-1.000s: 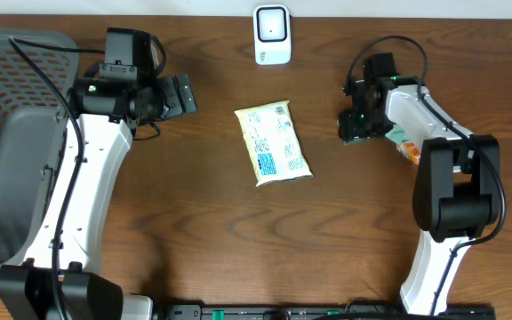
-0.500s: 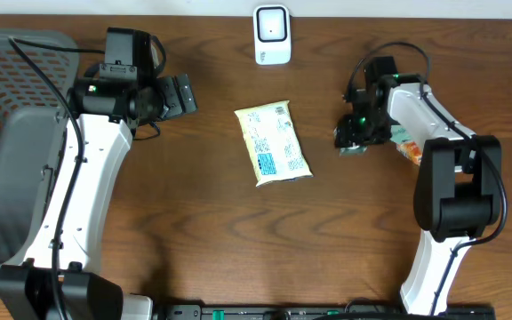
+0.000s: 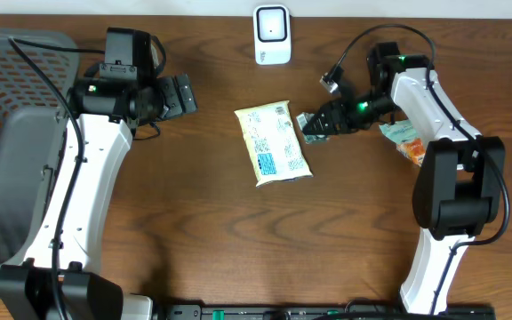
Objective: Scan the item barcode
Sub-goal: 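Lift the tin and carry it up to the scanner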
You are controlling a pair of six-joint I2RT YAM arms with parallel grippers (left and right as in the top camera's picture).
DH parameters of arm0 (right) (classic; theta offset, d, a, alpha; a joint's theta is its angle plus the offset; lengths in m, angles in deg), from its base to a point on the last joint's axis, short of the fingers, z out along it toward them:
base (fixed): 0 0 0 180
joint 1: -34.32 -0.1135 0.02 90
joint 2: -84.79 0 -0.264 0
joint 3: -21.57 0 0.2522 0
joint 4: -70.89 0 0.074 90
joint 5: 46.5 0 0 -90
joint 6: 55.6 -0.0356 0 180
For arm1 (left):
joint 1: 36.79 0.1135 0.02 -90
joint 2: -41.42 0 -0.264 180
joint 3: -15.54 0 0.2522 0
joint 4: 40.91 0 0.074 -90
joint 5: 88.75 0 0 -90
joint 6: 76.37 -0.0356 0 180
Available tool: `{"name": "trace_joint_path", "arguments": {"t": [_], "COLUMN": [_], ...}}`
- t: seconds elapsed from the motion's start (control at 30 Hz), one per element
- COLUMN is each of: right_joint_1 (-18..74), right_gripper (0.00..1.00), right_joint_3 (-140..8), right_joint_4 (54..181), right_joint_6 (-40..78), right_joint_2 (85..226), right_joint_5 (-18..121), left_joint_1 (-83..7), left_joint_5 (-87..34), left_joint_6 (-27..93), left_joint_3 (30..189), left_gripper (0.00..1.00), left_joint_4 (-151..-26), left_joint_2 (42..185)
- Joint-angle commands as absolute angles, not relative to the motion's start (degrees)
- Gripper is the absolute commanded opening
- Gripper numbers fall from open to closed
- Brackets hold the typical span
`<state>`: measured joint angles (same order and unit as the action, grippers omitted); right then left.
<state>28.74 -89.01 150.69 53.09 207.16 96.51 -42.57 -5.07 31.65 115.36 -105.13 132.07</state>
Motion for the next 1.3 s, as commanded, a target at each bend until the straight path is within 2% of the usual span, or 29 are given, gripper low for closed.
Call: {"name": "trace_joint_path", "arguments": {"t": [0.0, 0.27, 0.67, 0.83, 1.0, 1.13, 1.27], "right_joint_1": [28.87, 29.02, 28.98, 28.98, 28.96, 28.96, 28.65], "right_gripper": [0.44, 0.44, 0.44, 0.45, 0.41, 0.39, 0.37], "right_joint_3": [-89.97, -89.97, -89.97, -89.97, -89.97, -89.97, -89.97], "right_joint_4": [150.93, 153.44, 153.42, 152.77, 151.63, 148.39, 144.18], "right_joint_6": [56.33, 56.31, 56.33, 56.29, 55.11, 49.93, 40.61], "right_joint_2": [207.05, 207.03, 207.03, 207.03, 207.03, 207.03, 207.03], "right_joint_5": [113.25, 122.74, 122.67, 115.77, 109.58, 102.59, 89.91], "left_joint_1": [-42.53, -42.53, -42.53, -42.53, -42.53, -42.53, -42.53], "left_joint_5": [-5.60, -5.60, -5.60, -5.60, -5.60, -5.60, -5.60], "left_joint_6": [31.49, 31.49, 31.49, 31.49, 31.51, 31.49, 31.49], "left_joint_3": [115.77, 115.77, 115.77, 115.77, 115.77, 115.77, 115.77], "left_gripper": [0.98, 0.98, 0.98, 0.98, 0.98, 0.98, 0.98], "left_joint_4": [-105.19, -105.19, -105.19, -105.19, -105.19, -105.19, -105.19], "left_joint_2": [132.44, 132.44, 132.44, 132.44, 132.44, 132.44, 132.44]}}
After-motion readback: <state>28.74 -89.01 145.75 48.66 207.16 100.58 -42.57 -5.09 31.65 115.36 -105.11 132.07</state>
